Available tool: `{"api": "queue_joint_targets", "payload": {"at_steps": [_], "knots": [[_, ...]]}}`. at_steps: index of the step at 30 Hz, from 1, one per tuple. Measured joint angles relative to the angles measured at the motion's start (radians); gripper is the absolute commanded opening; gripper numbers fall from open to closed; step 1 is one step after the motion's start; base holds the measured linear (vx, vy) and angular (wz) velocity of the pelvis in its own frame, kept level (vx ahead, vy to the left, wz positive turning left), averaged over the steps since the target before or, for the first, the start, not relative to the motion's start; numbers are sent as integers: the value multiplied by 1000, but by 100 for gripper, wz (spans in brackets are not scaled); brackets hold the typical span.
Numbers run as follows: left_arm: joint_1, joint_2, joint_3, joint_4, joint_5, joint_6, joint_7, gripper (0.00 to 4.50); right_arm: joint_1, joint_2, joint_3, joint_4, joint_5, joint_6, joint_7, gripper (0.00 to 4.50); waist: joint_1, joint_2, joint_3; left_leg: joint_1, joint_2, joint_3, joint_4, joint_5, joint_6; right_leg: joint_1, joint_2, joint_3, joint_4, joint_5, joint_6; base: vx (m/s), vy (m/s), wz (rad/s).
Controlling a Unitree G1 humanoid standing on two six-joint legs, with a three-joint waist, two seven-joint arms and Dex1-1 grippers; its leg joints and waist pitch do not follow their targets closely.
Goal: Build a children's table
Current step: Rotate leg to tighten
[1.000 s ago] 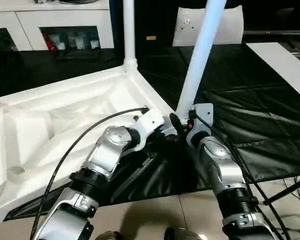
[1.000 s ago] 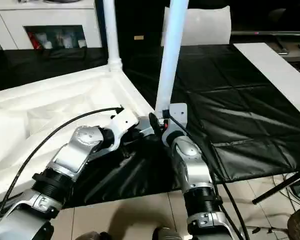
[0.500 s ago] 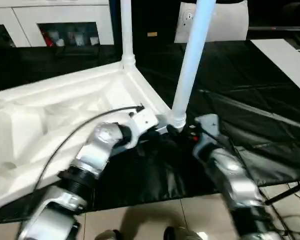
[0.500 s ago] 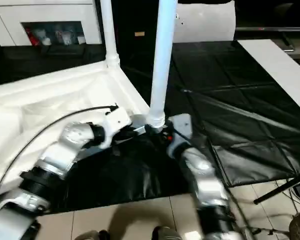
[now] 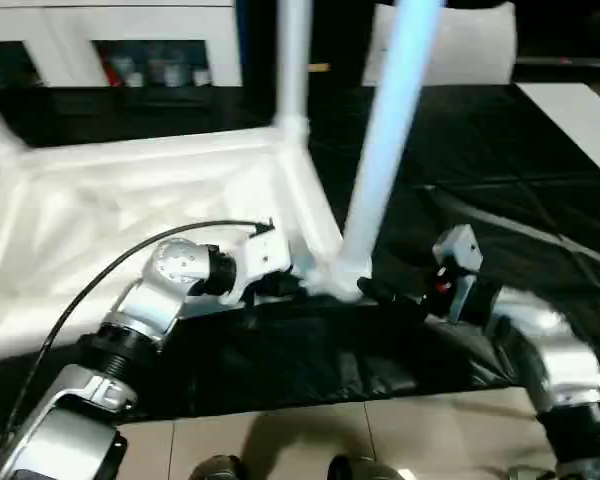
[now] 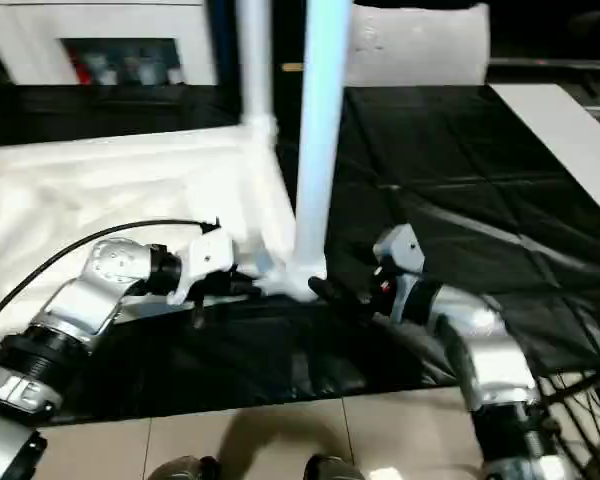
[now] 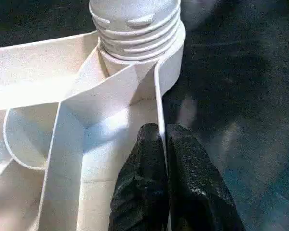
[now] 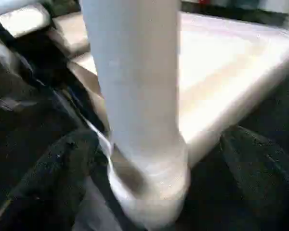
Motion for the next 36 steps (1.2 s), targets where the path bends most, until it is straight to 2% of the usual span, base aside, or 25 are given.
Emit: {"api": "queue_joint_targets", "payload": {"at_steps": [9,11,13,15,25,33,36], "knots": [[-28,13,-47,32,-14,-74,-136,0,-34,-20,47,-3,43,44,149,332,32,-1,0,0,0,1,6,-1,1,0,-1,0,4,1,-1,0,0,0],[-32,15,-50,41,-16,-86,-154,0,-45,-30,64,-3,49,66,182,326,33,-1,0,0,1,1,7,-1,1,0,-1,0,5,1,-1,0,0,0],[-38,16,-54,49,-16,-93,-166,0,-51,-35,72,-4,52,78,201,296,33,-1,0,-1,1,1,8,-2,0,0,-1,0,6,1,-1,0,0,0],[-47,15,-58,64,-17,-102,-176,0,-51,-44,83,-4,52,93,220,289,34,-2,0,-1,1,1,9,-4,-3,0,-1,0,6,1,-1,0,0,0],[-70,14,-61,112,-21,-137,-206,0,-59,-73,99,-4,51,122,262,217,35,-2,1,-1,1,1,11,-4,-3,0,-2,0,9,1,-1,0,0,0],[-75,13,-65,120,-21,-139,-206,0,-60,-74,101,-7,49,134,262,210,35,-3,1,-1,1,1,12,-4,-4,0,-2,0,11,0,0,0,0,0],[-75,7,-62,119,-21,-113,-200,0,-47,-76,98,-35,50,163,244,210,38,-3,0,0,1,1,12,-4,-4,1,-2,0,11,0,0,0,0,0]]}}
